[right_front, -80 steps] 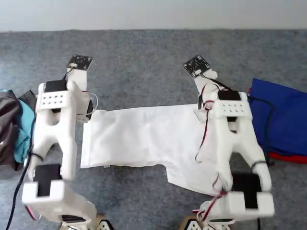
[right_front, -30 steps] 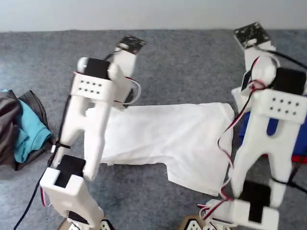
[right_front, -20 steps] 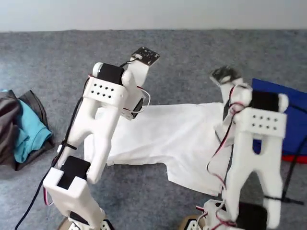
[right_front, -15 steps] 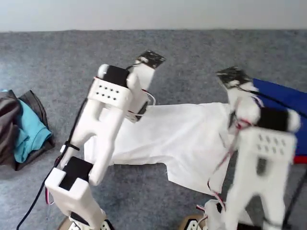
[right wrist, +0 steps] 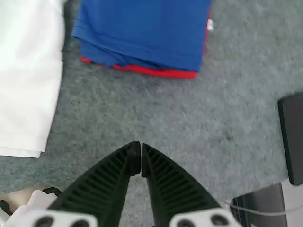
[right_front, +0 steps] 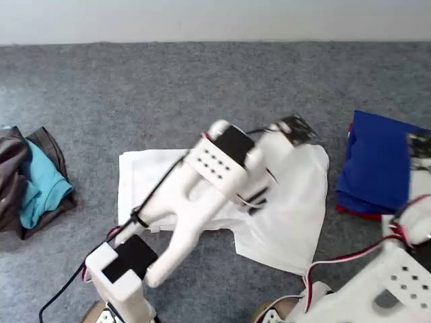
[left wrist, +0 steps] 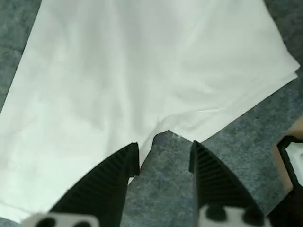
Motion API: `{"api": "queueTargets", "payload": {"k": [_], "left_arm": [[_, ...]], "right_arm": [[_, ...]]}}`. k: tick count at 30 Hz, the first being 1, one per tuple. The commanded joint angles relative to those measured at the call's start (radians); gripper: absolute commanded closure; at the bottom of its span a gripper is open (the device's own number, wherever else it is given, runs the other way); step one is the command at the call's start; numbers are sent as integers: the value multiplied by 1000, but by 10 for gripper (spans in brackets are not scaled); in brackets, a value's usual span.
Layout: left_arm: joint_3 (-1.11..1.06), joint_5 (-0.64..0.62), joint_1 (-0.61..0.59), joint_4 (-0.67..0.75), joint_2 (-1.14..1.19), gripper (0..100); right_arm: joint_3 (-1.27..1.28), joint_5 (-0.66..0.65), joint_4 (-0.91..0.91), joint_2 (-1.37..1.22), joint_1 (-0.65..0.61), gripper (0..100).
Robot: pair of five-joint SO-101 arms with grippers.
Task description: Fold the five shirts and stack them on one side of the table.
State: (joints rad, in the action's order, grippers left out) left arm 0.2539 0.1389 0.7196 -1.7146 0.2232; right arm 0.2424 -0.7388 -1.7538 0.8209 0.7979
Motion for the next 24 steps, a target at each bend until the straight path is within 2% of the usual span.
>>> {"api": "queueTargets", "payload": {"k": [1,10,21,24], "left_arm": [[10,12,74,20,26,783],[153,26,226,20,247,781],[275,77,256,20,465,784],[306,77,256,21,497,828]], "right_arm": [[-5,-15,-41,24,65,983],[-5,-11,-42,24,85,983],[-5,-11,-42,18,85,983],[-5,-11,-42,16,85,983]]}}
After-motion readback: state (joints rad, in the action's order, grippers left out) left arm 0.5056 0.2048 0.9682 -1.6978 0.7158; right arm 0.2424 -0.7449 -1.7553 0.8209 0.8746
